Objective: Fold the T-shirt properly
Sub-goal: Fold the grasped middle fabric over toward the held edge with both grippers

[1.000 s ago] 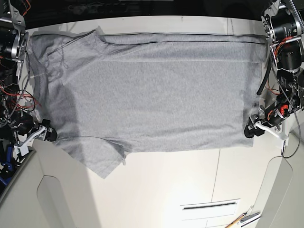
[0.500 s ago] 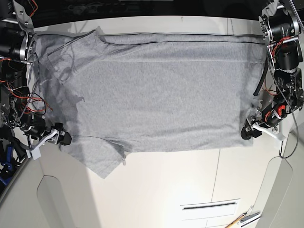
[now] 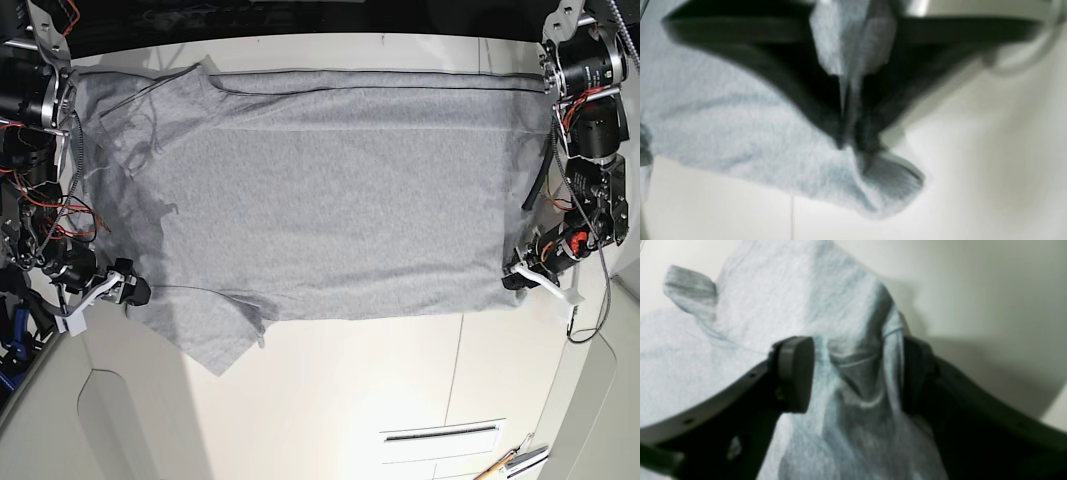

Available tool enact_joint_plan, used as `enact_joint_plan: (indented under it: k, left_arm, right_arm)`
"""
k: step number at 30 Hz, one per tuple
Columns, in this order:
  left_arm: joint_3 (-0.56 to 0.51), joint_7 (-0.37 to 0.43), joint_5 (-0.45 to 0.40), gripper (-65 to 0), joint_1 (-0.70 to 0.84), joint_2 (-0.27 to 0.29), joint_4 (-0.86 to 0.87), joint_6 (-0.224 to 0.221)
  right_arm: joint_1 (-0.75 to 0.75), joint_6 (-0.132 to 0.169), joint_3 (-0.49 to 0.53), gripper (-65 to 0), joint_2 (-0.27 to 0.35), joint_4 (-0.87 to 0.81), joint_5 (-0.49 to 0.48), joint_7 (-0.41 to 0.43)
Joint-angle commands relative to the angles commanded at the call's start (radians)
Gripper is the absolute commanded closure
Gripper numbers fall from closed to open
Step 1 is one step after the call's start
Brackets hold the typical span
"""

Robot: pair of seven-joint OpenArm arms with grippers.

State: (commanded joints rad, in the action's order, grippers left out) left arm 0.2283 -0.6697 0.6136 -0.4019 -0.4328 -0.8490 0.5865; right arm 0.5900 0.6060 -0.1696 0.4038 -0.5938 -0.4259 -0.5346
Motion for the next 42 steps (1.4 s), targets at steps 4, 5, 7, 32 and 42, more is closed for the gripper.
enact_joint_plan:
  k: [4,5,7,32,42]
  left_arm:
    - [0.0,0.001,-0.005,0.0,-0.005,0.0,0.0,0.0]
    - [0.0,-0.029,-0.004,0.0,-0.014,0.0,0.0,0.0]
    - [0.0,-0.081,0.007,0.0,-0.031,-0.006,-0.001,0.002]
    - [0.0,-0.314,0.267,0.0,0.387,-0.188,-0.544,0.112]
    - [0.0,-0.285,0.322,0.0,0.418,-0.174,-0.544,0.112]
  right_arm:
    - [0.0,-0.003,0.0,0.0,0.0,-0.034,-0.013,-0.015]
    - [0.0,-0.003,0.0,0.0,0.0,-0.06,-0.036,-0.048]
    - [0.0,-0.003,0.0,0.0,0.0,-0.123,-0.066,-0.11]
    - [-0.458,-0.003,-0.143,0.0,0.097,-0.681,-0.277,-0.303]
    - [-0.532,-0.008,-0.176,-24.4,0.092,-0.683,-0.307,-0.276]
